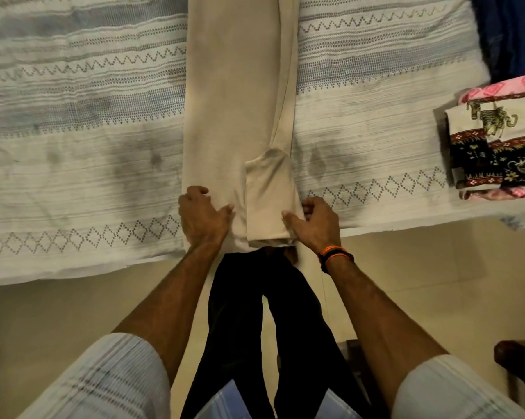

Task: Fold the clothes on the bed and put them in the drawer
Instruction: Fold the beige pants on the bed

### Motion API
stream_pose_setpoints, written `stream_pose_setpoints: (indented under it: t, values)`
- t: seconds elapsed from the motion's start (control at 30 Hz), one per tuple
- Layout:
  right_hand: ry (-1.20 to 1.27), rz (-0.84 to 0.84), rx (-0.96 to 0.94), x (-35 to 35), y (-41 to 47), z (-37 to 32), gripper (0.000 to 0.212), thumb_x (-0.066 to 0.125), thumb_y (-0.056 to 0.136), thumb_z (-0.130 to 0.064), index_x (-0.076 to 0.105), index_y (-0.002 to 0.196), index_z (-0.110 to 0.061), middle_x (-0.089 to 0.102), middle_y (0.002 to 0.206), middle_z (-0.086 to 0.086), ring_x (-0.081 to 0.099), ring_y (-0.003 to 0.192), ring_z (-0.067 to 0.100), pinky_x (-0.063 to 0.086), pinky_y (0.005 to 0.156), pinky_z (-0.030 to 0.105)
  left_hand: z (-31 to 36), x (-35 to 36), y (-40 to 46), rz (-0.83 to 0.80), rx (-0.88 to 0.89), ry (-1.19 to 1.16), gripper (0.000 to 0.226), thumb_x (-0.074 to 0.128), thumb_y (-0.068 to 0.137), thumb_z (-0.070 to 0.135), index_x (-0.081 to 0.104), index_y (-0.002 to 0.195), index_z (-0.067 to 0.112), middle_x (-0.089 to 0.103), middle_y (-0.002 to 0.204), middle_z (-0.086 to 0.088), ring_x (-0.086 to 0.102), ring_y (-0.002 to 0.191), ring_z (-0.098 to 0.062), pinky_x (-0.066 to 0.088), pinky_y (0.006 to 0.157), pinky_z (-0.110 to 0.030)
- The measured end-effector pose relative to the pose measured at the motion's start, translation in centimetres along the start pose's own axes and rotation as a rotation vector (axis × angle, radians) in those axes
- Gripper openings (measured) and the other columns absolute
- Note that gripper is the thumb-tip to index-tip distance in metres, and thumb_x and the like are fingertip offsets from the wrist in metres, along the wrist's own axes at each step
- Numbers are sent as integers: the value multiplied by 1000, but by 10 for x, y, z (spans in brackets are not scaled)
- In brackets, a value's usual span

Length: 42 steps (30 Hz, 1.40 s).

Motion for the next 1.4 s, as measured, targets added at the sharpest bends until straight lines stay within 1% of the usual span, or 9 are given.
stream_pose_setpoints:
  t: [0.1, 0.4, 0.53, 0.77, 0.87, 1.0, 1.07, 1.17, 1.4]
  values:
    - [78, -36, 53, 5, -1, 0, 57, 80, 77, -41, 58, 119, -9, 66, 113, 7, 63, 103, 24, 51, 92, 38, -21, -16, 8, 22, -85, 71, 79, 87, 67, 30, 42, 126, 5, 43, 133, -20, 45, 121, -37, 40, 101, -45]
    - [278, -84, 187, 20, 0, 10, 28, 82, 75, -29, 72, 98, -19, 74, 99, 2, 68, 88, 18, 57, 84, 37, -55, -19, 29, -299, -232, -183, 61, 87, 67, 45, 67, 114, 12, 70, 115, -11, 64, 106, -31, 54, 93, -44]
    - [426, -39, 250, 29, -11, 15, 22, 83, 76, -22, 68, 92, -18, 73, 95, 5, 70, 91, 26, 58, 85, 48, -58, -21, 27, -396, -221, -273, 62, 86, 58, 48, 73, 109, 14, 73, 107, -7, 68, 98, -26, 55, 91, -44]
    - [576, 34, 268, 34, -24, 20, 25, 82, 78, -17, 67, 98, -17, 73, 102, 9, 71, 94, 29, 60, 70, 40, -77, -24, 19, -463, -190, -288, 49, 87, 70, 31, 71, 110, 8, 72, 108, -11, 68, 100, -27, 54, 93, -44]
    - [471, 72, 275, 33, -24, 27, 28, 82, 77, -20, 67, 100, -16, 72, 100, 11, 70, 89, 28, 58, 60, 33, -85, -21, 13, -531, -141, -141, 72, 86, 53, 43, 70, 115, 11, 72, 109, -10, 68, 100, -29, 57, 87, -48]
    - [211, 119, 226, 33, -23, 30, 48, 85, 70, -27, 67, 111, -9, 70, 103, 9, 67, 95, 29, 59, 82, 43, -89, -20, 10, -460, -118, -93, 55, 88, 68, 27, 69, 115, 6, 71, 109, -15, 68, 99, -31, 57, 86, -46]
    - [96, 148, 180, 26, -30, 21, 55, 83, 73, -24, 59, 119, -6, 65, 112, 10, 62, 104, 29, 53, 90, 36, -85, -23, 6, -431, -115, -15, 59, 88, 67, 29, 67, 117, 6, 70, 113, -14, 66, 104, -31, 55, 89, -41]
    - [-66, 180, 44, 15, -45, 5, 63, 83, 73, -21, 50, 124, -5, 54, 125, 15, 53, 115, 33, 47, 98, 45, -75, -36, -2, -385, -111, 89, 71, 88, 66, 34, 57, 124, 6, 65, 122, -15, 60, 113, -33, 51, 92, -37]
    - [3, 35, -121, -15, -76, -43, 54, 77, 79, -16, 55, 127, -6, 61, 126, 9, 61, 109, 24, 51, 95, 35, -17, -86, -26, -352, 58, 18, 70, 83, 75, 31, 52, 133, 9, 57, 135, -11, 54, 124, -26, 44, 102, -35]
Point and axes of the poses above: each hand's wrist, its own y-axis towards the middle knuckle, its own x-axis out of the palm, z = x × y, the point moved 4 cm from there along y, towards the middle knuckle
